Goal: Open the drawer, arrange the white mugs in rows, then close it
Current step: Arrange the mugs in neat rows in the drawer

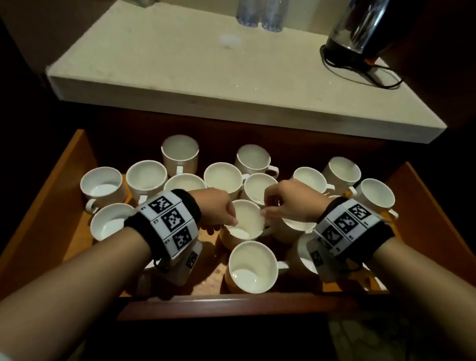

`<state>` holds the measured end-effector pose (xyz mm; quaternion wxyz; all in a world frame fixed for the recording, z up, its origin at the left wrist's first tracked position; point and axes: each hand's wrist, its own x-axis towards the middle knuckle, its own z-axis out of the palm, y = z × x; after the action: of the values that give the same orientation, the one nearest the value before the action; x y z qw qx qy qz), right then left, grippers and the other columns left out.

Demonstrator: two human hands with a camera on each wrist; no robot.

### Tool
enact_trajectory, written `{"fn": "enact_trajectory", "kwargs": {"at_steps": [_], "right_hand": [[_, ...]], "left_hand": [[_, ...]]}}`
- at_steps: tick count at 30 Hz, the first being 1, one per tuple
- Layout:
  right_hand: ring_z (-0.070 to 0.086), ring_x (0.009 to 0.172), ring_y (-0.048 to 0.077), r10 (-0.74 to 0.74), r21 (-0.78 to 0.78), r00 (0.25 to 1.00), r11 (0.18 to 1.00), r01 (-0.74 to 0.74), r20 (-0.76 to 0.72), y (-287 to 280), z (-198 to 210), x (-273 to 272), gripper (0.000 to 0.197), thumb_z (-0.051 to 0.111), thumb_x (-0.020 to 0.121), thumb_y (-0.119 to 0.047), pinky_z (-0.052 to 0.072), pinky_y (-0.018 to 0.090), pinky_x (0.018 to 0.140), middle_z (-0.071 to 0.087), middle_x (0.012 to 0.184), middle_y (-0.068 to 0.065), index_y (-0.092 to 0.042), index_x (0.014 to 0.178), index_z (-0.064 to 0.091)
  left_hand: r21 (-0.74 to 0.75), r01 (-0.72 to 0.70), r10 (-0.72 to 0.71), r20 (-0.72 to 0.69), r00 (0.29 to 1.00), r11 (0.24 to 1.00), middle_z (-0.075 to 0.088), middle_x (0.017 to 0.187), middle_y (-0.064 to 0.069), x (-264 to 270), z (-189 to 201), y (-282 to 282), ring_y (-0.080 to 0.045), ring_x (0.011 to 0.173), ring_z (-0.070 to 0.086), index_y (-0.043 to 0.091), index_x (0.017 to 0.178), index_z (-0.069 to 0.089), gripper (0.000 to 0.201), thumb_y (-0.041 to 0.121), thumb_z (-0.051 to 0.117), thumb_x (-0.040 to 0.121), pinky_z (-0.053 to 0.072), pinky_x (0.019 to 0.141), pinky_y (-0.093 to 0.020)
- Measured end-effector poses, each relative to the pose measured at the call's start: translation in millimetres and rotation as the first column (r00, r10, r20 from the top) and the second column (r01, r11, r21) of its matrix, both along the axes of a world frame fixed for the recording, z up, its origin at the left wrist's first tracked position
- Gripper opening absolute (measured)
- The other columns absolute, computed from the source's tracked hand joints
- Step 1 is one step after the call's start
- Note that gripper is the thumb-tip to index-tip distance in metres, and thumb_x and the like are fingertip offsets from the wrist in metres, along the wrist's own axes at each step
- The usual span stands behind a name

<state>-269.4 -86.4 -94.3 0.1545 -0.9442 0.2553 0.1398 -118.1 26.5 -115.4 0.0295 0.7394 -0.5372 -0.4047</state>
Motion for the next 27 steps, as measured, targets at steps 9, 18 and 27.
{"fn": "enact_trajectory", "kwargs": {"at_steps": [9,18,27], "right_hand": [[0.05,0.056,0.011,0.222,0.077,0.921,0.975,-0.208,-0.32,33.1,-3.9,-0.2,0.031,0.068,0.083,-0.038,0.035,0.018,0.05,0.056,0.062,-0.004,-0.008,0.086,0.072],[0.046,0.052,0.008,0.157,0.052,0.895,0.988,-0.149,-0.417,28.1,-3.2,-8.2,0.017,0.063,0.084,-0.017,0.037,0.02,0.054,0.051,0.055,-0.005,-0.003,0.085,0.072],[0.046,0.055,0.013,0.019,-0.001,0.857,1.0,-0.023,-0.515,16.1,-1.4,-25.9,0.032,0.062,0.084,-0.021,0.04,0.023,0.06,0.048,0.053,-0.001,-0.012,0.053,0.056]], "left_hand": [[0.025,-0.041,0.04,0.059,0.997,0.999,0.071,0.08,-0.004,-1.8,-8.6,-6.8,-0.009,0.056,0.057,0.007,0.097,0.074,0.028,0.026,0.053,0.094,0.045,0.056,-0.018],[0.023,0.001,-0.007,0.231,0.973,1.0,0.073,0.089,-0.006,3.2,-6.1,-5.1,-0.016,0.076,0.063,0.008,0.095,0.074,0.015,0.011,0.065,0.084,0.045,0.064,-0.021],[0.009,0.197,-0.18,0.451,0.874,0.98,0.062,0.118,-0.011,-8.4,5.9,-4.9,-0.027,0.11,0.056,0.01,0.111,0.06,0.028,0.003,0.042,0.091,0.037,0.075,-0.026]]}}
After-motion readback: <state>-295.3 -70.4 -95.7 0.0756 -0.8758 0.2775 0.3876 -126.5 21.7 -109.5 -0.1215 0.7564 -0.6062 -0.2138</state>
